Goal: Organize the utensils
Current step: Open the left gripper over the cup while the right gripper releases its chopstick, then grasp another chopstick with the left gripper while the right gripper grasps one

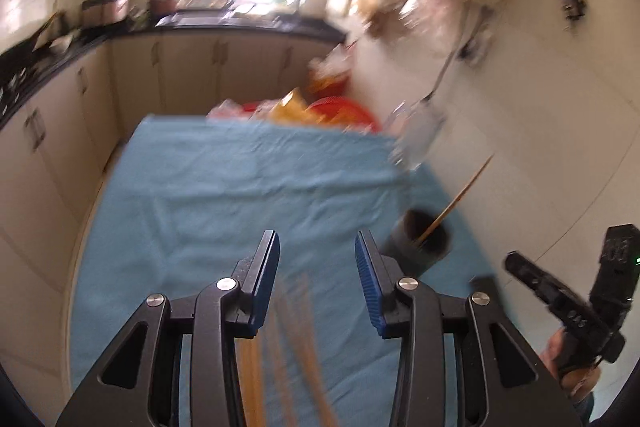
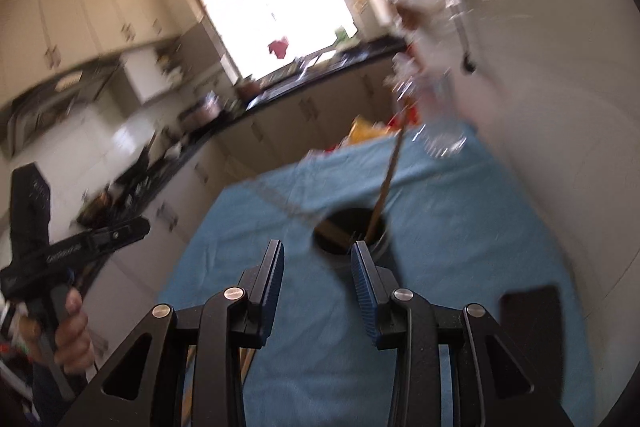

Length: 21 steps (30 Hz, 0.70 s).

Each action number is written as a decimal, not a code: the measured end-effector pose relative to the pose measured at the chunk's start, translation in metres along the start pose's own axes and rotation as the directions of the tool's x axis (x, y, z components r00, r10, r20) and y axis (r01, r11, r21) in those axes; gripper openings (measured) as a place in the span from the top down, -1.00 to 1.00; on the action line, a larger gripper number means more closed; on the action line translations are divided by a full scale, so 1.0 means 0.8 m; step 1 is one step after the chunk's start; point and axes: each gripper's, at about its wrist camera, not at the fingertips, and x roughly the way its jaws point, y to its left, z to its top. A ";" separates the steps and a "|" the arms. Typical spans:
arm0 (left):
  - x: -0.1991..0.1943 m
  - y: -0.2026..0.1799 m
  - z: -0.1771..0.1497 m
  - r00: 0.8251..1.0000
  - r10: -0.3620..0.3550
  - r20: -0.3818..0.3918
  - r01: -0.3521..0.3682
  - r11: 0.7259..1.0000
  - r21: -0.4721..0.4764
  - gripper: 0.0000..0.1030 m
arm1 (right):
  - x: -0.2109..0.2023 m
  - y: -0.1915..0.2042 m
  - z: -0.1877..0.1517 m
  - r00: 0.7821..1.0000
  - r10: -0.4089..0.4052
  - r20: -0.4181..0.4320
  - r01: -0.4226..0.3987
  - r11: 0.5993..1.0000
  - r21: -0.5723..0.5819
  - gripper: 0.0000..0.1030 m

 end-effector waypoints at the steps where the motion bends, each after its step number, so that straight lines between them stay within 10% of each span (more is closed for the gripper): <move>1: 0.006 0.015 -0.012 0.999 0.015 -0.034 -0.015 1.000 -0.014 0.27 | 0.005 0.005 -0.007 1.000 0.000 -0.015 0.000 1.000 -0.009 0.26; 9: 0.085 0.089 -0.107 0.951 0.033 -0.309 -0.068 0.992 -0.102 0.69 | 0.050 0.039 -0.055 0.988 0.036 -0.152 -0.043 0.998 -0.041 0.26; 21: 0.122 0.078 -0.126 0.939 0.047 -0.339 -0.068 0.996 -0.051 0.69 | 0.057 0.057 -0.076 0.982 0.022 -0.185 -0.040 0.995 -0.095 0.26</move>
